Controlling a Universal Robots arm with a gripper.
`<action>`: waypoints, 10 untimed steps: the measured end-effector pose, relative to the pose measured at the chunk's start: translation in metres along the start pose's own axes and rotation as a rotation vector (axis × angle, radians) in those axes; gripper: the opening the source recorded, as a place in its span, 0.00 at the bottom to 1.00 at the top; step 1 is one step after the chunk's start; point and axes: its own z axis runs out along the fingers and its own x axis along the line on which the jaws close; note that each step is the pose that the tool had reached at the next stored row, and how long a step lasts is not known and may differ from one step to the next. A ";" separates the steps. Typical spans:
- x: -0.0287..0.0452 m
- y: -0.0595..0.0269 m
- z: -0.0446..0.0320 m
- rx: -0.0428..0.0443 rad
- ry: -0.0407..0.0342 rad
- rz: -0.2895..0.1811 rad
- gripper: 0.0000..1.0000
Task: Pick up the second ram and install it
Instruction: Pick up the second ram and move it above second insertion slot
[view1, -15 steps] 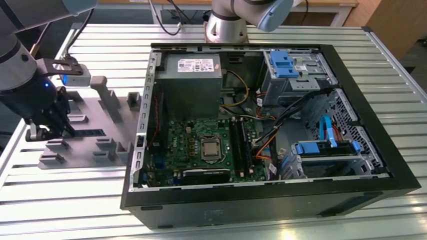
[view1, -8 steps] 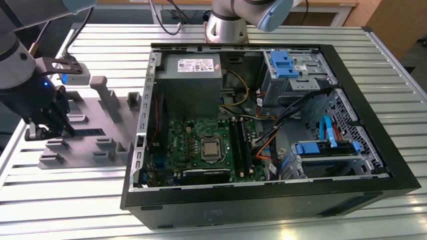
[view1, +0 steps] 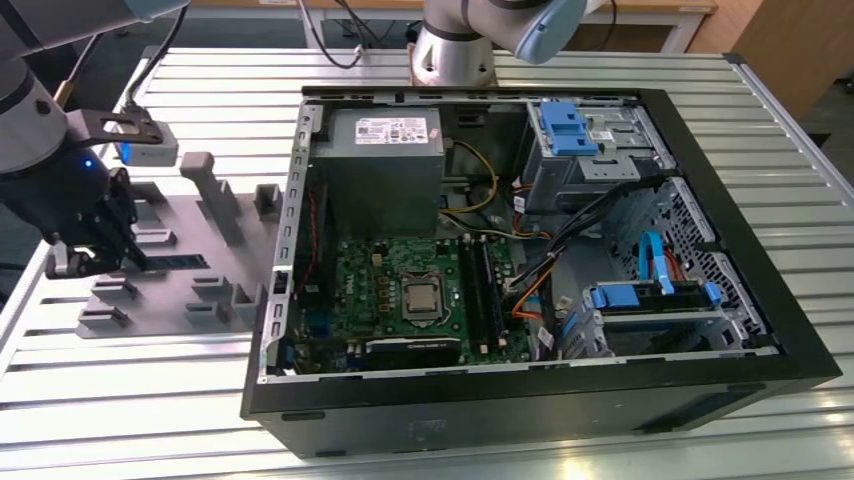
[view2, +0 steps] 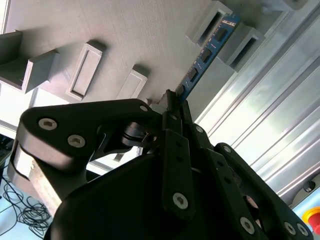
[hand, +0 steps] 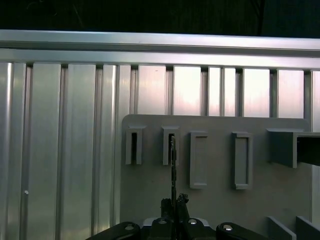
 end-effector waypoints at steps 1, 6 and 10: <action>0.0000 0.0000 -0.0003 0.0000 0.0000 0.000 0.14; 0.0000 0.0000 -0.0017 0.0001 0.0000 0.000 0.14; 0.0000 0.0000 -0.0025 0.0000 0.0000 0.000 0.14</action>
